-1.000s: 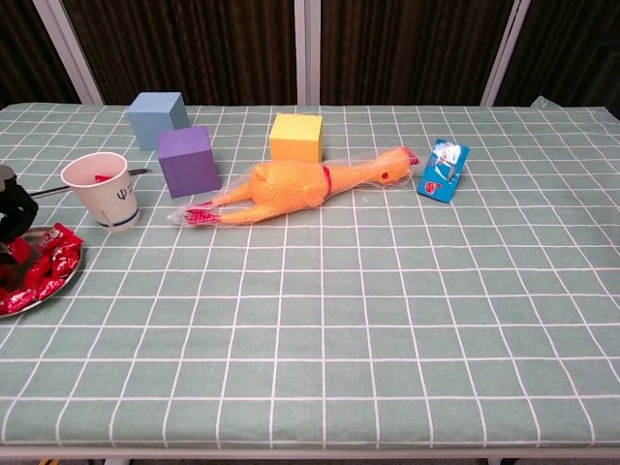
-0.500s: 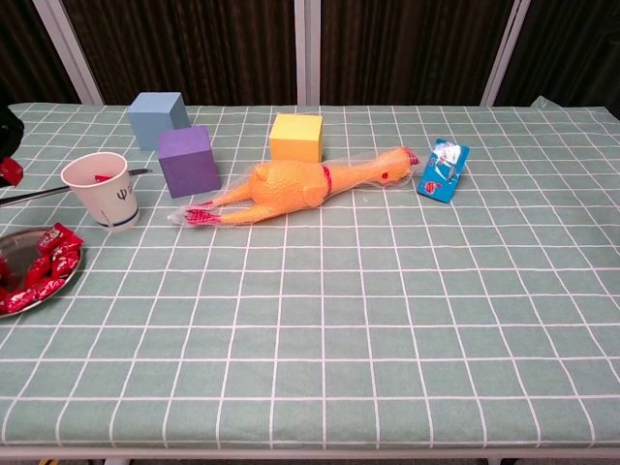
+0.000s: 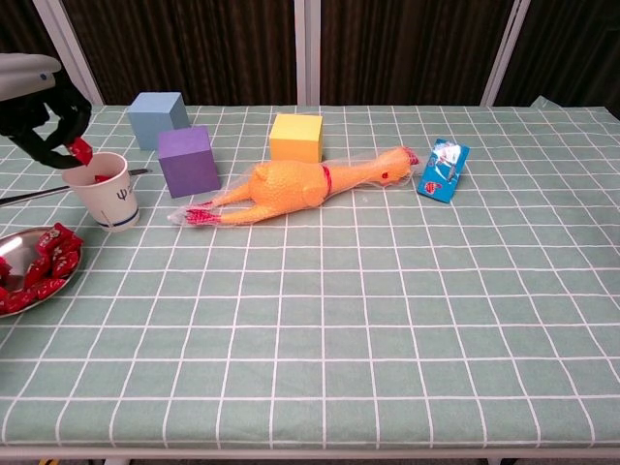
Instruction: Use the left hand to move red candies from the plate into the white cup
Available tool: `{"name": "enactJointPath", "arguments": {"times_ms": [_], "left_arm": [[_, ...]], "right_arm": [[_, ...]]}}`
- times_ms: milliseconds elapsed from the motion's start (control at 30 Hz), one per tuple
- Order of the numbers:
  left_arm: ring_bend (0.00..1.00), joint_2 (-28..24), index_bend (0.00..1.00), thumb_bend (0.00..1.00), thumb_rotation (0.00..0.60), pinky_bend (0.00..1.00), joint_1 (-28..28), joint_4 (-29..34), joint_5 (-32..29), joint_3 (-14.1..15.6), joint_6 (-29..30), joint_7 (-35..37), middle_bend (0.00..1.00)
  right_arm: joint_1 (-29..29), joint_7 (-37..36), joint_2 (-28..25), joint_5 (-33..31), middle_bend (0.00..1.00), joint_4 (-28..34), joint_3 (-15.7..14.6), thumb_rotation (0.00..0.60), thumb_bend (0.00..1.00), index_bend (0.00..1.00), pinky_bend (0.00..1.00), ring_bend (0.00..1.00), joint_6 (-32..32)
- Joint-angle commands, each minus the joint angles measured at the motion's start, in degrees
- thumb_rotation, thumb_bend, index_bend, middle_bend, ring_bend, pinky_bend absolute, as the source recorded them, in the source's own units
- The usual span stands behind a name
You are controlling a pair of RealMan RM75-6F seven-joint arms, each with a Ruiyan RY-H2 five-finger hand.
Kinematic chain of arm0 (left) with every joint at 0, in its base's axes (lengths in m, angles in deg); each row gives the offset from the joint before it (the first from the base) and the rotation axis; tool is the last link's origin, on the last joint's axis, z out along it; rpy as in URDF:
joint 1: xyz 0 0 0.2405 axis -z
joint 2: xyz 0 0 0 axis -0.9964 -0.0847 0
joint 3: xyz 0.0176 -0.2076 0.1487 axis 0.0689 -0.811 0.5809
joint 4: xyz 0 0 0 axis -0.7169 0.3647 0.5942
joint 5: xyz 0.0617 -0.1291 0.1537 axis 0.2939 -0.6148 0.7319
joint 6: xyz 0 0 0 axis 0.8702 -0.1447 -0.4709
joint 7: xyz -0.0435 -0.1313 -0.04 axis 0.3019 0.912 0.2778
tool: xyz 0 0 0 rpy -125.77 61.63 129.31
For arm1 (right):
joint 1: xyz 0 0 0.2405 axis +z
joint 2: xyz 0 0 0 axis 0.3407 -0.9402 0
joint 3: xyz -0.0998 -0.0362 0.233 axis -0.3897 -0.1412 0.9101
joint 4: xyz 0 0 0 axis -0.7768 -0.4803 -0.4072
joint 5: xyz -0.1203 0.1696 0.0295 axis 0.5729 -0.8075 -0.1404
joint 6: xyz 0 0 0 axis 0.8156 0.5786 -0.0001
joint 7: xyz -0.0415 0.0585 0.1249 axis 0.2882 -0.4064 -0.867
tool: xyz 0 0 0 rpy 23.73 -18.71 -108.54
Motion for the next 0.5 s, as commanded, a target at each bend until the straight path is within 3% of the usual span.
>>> {"name": "enactJointPath", "arguments": {"times_ms": [33, 500], "left_arm": [[0.99, 1.1, 0.75, 0.3, 0.6, 1.0, 0.8, -1.1, -0.4, -0.6, -0.2, 0.0, 0.83], [0.99, 1.7, 0.68, 0.28, 0.6, 1.0, 1.5, -3.9, -0.9, -0.1, -1.2, 1.5, 0.77]], "right_arm": [[0.0, -0.1, -0.1, -0.2, 0.07, 0.0, 0.1, 0.6, 0.1, 0.03, 0.0, 0.0, -0.1], [0.2, 0.0, 0.0, -0.9, 0.07, -0.6, 0.4, 0.6, 0.1, 0.03, 0.0, 0.0, -0.8]]}}
